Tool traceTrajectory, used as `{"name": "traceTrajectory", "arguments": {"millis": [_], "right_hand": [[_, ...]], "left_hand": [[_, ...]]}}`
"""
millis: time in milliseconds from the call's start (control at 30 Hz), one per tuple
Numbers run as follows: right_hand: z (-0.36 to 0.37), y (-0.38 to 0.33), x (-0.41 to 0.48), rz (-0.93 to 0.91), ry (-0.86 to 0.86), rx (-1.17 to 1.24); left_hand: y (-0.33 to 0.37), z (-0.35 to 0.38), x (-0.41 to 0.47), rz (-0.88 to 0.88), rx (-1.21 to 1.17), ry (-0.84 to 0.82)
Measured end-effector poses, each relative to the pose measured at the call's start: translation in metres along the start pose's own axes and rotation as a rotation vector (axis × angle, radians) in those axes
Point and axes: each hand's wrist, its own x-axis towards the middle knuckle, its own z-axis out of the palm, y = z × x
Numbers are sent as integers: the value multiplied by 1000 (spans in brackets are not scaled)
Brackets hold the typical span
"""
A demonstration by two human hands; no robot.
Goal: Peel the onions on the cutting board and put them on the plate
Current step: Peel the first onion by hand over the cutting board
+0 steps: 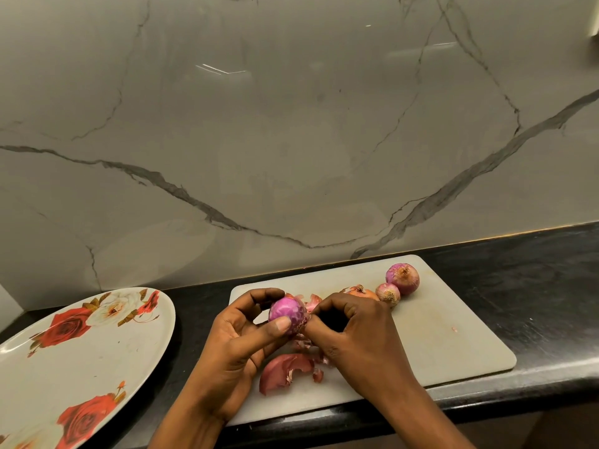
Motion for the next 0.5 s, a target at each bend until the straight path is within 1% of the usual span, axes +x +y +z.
{"name": "traceTrajectory", "arguments": {"millis": [133, 233, 367, 500], "right_hand": [[0, 3, 1, 18, 30, 10], [-2, 6, 0, 16, 42, 47], [-2, 8, 0, 36, -9, 105], [-2, 3, 2, 47, -55, 189]], "left_hand": [[0, -1, 0, -2, -41, -5], [-3, -2, 1, 21, 14, -23], [-4, -3, 1, 16, 47, -33], [-5, -4, 2, 17, 28, -55]]}}
